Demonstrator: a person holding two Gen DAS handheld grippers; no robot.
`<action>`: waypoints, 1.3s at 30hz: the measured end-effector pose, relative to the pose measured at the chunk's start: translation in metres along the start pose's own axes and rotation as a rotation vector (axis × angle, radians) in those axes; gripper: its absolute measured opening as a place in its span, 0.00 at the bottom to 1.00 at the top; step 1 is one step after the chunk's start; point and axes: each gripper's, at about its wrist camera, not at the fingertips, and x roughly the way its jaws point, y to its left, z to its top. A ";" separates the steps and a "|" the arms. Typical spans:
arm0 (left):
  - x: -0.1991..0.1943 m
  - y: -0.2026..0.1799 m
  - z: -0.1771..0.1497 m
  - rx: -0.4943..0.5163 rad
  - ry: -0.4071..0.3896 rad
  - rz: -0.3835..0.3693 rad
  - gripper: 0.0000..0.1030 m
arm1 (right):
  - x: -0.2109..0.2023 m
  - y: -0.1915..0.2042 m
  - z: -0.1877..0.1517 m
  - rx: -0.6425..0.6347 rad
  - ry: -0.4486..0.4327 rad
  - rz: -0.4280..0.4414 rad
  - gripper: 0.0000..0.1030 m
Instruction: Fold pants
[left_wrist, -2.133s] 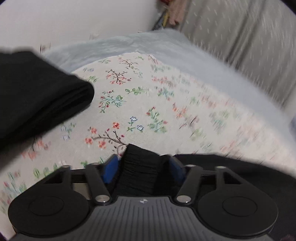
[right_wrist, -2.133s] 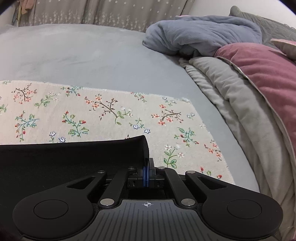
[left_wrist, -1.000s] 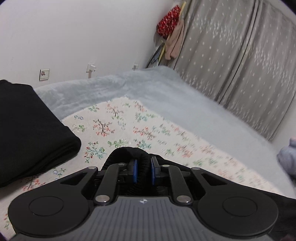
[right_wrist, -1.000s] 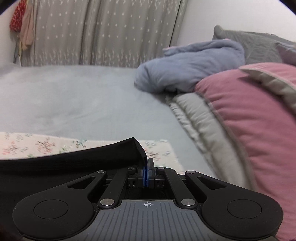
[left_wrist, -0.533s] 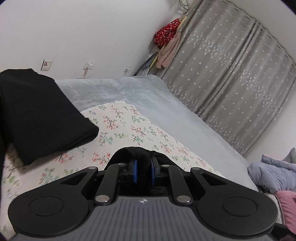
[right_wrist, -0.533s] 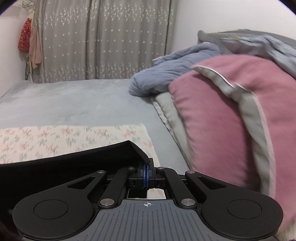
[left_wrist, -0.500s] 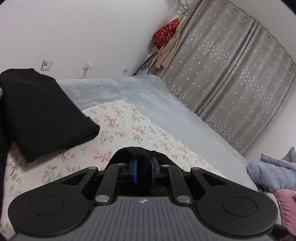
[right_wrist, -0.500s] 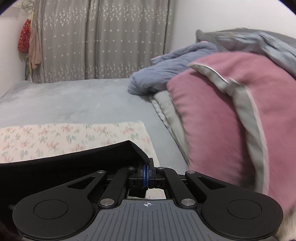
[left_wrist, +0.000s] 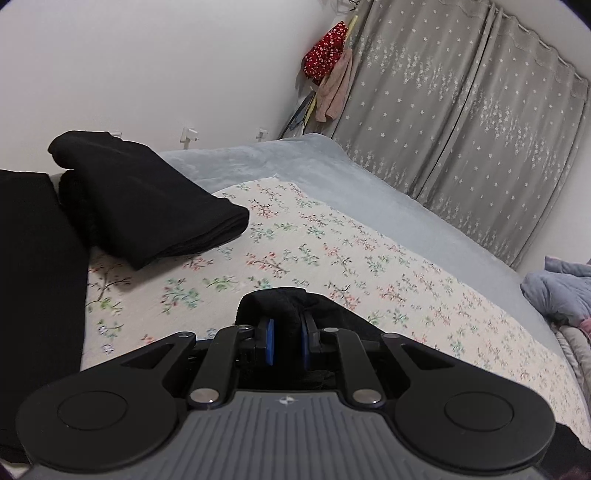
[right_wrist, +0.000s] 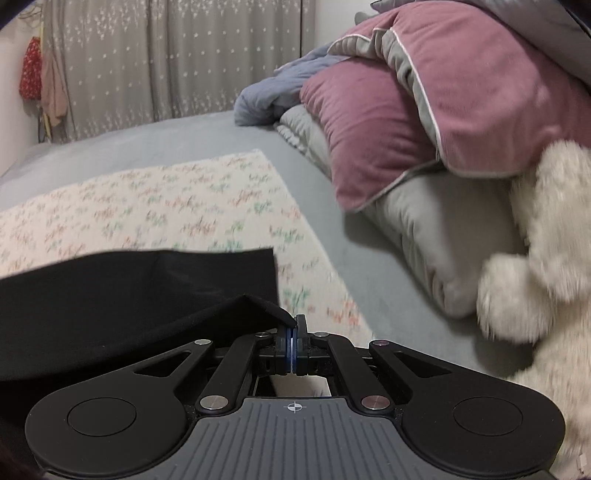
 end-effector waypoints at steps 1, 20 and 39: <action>-0.001 0.002 -0.001 0.018 -0.007 0.005 0.29 | -0.003 0.002 -0.005 -0.002 0.001 -0.002 0.00; -0.022 0.053 -0.013 -0.170 0.055 -0.038 0.48 | -0.044 -0.021 -0.074 0.045 0.087 0.018 0.09; -0.035 0.047 -0.016 -0.341 0.064 -0.028 0.59 | -0.148 0.164 -0.064 -0.379 -0.196 0.570 0.43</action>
